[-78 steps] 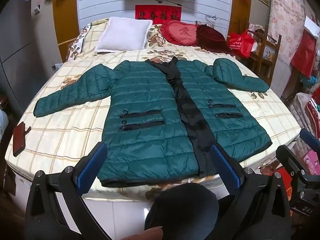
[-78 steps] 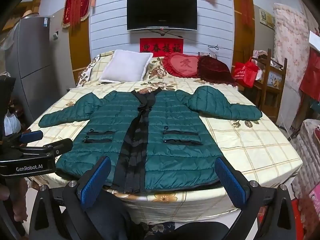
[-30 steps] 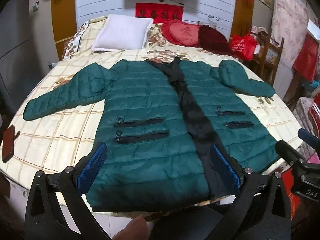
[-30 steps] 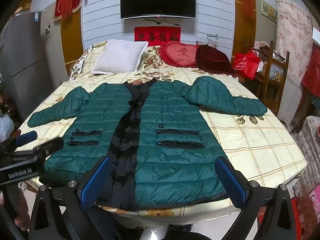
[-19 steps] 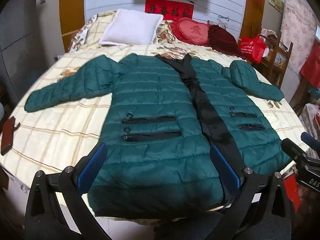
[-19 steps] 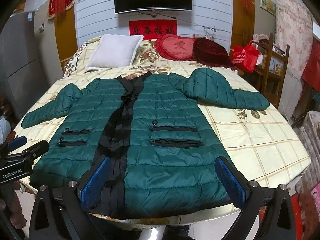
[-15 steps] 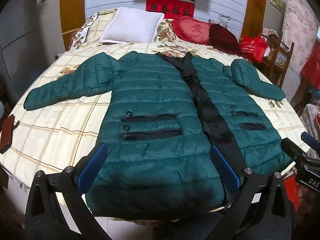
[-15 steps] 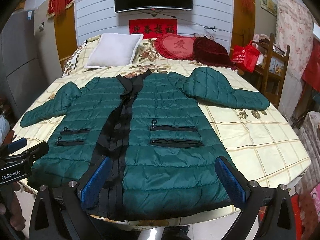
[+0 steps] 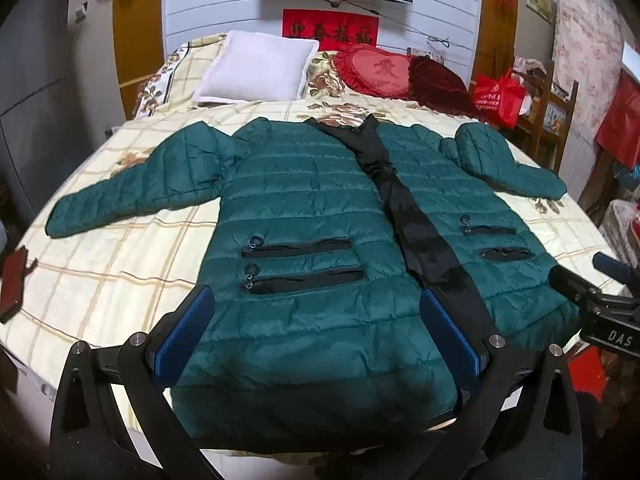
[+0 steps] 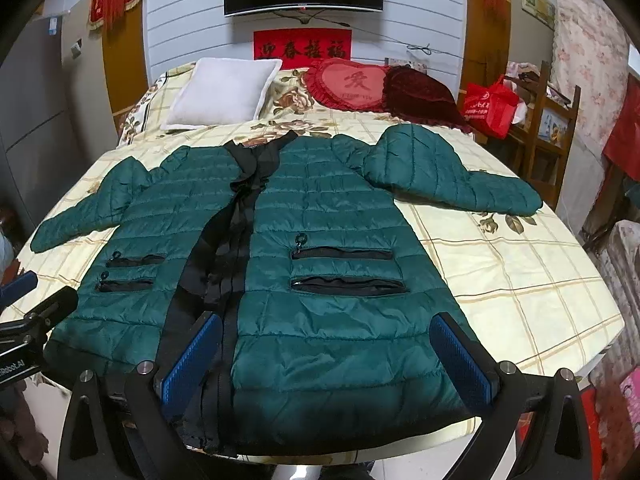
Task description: Fold large clothes
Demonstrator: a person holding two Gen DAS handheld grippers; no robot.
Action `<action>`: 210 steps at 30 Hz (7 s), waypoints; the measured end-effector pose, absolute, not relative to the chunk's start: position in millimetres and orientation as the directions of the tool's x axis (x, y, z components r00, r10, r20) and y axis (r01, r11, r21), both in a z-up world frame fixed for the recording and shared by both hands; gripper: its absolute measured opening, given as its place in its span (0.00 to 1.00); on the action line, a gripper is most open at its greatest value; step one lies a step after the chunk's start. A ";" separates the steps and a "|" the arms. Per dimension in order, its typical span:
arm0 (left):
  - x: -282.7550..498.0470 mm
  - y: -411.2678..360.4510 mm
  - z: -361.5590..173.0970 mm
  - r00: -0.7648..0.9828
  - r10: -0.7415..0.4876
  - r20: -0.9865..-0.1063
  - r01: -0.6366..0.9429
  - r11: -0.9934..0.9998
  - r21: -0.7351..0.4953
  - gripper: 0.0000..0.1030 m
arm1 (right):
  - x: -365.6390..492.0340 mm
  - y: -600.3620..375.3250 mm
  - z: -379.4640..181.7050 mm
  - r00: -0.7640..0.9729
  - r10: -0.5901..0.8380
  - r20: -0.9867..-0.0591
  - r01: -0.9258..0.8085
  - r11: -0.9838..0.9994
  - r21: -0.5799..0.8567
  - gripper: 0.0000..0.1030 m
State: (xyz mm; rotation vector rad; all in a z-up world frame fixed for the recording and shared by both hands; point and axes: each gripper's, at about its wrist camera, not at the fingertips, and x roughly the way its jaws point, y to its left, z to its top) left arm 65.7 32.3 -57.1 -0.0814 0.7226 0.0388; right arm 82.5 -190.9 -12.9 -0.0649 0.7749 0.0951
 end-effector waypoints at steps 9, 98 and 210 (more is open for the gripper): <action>58.0 27.8 -55.5 0.770 0.024 -0.637 -0.056 0.998 -0.030 1.00 | 80.9 -190.3 -11.8 0.712 0.063 -0.699 -0.111 0.993 -0.025 1.00; 217.5 70.9 -129.9 0.629 0.127 -0.767 -0.160 0.987 0.033 1.00 | 179.0 -185.1 -49.3 0.761 -0.020 -0.648 -0.032 0.997 -0.069 1.00; 371.0 -69.6 -94.4 0.517 -0.530 -0.672 0.250 0.845 -0.474 0.30 | 180.8 -267.4 -78.6 0.620 -0.004 -0.785 0.082 0.995 0.060 1.00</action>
